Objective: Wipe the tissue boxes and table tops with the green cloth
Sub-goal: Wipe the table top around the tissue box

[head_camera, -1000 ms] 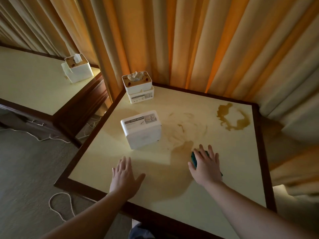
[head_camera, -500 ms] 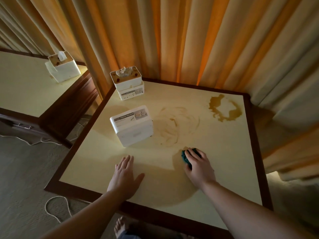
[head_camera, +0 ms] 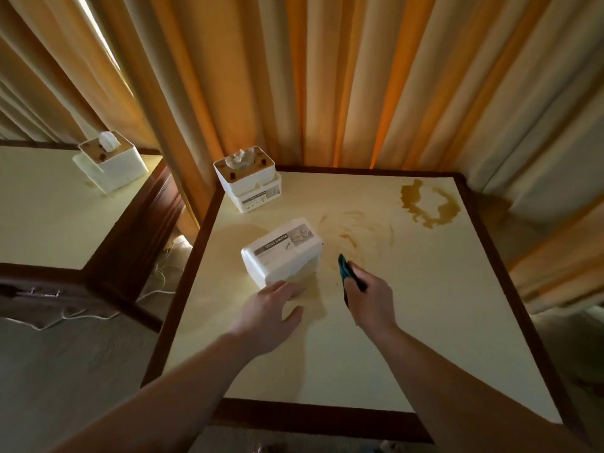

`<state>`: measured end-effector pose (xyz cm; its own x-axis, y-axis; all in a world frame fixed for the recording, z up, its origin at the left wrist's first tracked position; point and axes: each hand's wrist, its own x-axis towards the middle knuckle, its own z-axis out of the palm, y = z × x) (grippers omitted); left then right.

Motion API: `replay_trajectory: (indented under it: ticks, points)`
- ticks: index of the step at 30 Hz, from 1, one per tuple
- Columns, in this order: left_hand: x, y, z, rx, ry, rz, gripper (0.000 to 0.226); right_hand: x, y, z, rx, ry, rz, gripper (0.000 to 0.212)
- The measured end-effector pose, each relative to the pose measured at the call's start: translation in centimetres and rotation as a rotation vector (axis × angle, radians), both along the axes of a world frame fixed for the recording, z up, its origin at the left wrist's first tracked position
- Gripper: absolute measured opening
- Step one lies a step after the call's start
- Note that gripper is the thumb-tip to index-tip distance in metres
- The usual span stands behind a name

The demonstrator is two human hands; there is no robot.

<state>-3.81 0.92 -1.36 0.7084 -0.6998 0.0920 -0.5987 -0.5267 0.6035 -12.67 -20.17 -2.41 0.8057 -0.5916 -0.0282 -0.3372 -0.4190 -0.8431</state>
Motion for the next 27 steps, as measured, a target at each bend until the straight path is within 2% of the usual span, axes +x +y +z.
replay_trajectory:
  ticks: [3,5,7,9,12,16,23,27]
  points:
    - [3.6,0.7,2.5,-0.131,-0.184,-0.033,0.027,2.1,1.3,2.9,-0.022,-0.065,-0.054,0.02]
    - [6.2,0.8,3.7,-0.097,-0.272,-0.07,0.029,2.9,1.9,4.1,-0.034,-0.1,-0.104,0.02]
    - [8.7,0.6,4.2,0.088,-0.235,-0.073,0.041,3.4,2.5,4.7,-0.026,-0.109,-0.121,0.024]
    - [10.4,0.5,4.0,0.235,-0.122,-0.077,0.048,3.6,3.1,5.0,0.021,-0.106,-0.13,0.025]
    - [11.3,0.6,3.2,0.231,-0.042,-0.121,0.049,3.6,3.8,5.1,0.072,-0.097,-0.16,0.024]
    - [11.2,0.6,3.1,0.216,-0.028,-0.12,0.056,3.6,4.3,5.2,0.09,-0.079,-0.201,0.028]
    - [13.2,-2.3,4.2,0.217,-0.245,-0.246,0.048,4.7,3.8,4.3,0.169,-0.083,-0.257,0.028]
    - [14.1,-5.7,4.3,0.279,-0.298,-0.336,0.049,6.2,3.8,3.5,0.305,-0.134,-0.29,0.042]
